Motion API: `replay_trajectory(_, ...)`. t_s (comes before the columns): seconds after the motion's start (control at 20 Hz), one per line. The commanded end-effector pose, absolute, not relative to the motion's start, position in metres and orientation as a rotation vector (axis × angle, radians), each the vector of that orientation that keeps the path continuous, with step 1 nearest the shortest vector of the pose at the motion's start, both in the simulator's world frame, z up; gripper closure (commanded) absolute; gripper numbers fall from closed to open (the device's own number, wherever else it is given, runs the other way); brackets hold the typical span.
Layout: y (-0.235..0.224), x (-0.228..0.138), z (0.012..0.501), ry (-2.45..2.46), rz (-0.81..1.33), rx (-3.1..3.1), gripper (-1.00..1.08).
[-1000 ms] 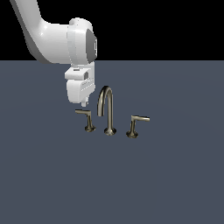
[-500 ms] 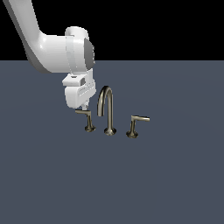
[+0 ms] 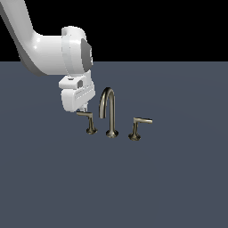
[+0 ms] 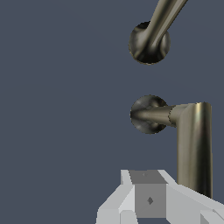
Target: Turn on the faucet by rotating a designated handle.
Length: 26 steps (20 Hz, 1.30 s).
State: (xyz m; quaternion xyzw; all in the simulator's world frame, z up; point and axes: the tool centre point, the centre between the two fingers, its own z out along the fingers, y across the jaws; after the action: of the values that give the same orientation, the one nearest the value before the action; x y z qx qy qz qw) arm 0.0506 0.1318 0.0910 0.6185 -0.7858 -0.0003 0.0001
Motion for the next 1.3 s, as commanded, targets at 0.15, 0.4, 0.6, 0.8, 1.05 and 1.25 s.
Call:
replay_trajectory(0.15,0.147,0.035,0.091,-2.469,-0.001,1.943,1.08)
replay_trajectory(0.4,0.141,0.033,0.091,-2.478,0.017,1.936,1.08)
replay_trajectory(0.6,0.142,0.021,0.091,-2.476,0.012,1.938,1.08)
replay_trajectory(0.8,0.144,0.008,0.091,-2.473,0.008,1.939,1.08)
replay_trajectory(1.05,0.146,-0.008,0.091,-2.470,0.002,1.942,1.08)
replay_trajectory(1.25,0.141,-0.006,0.091,-2.477,0.018,1.940,1.08)
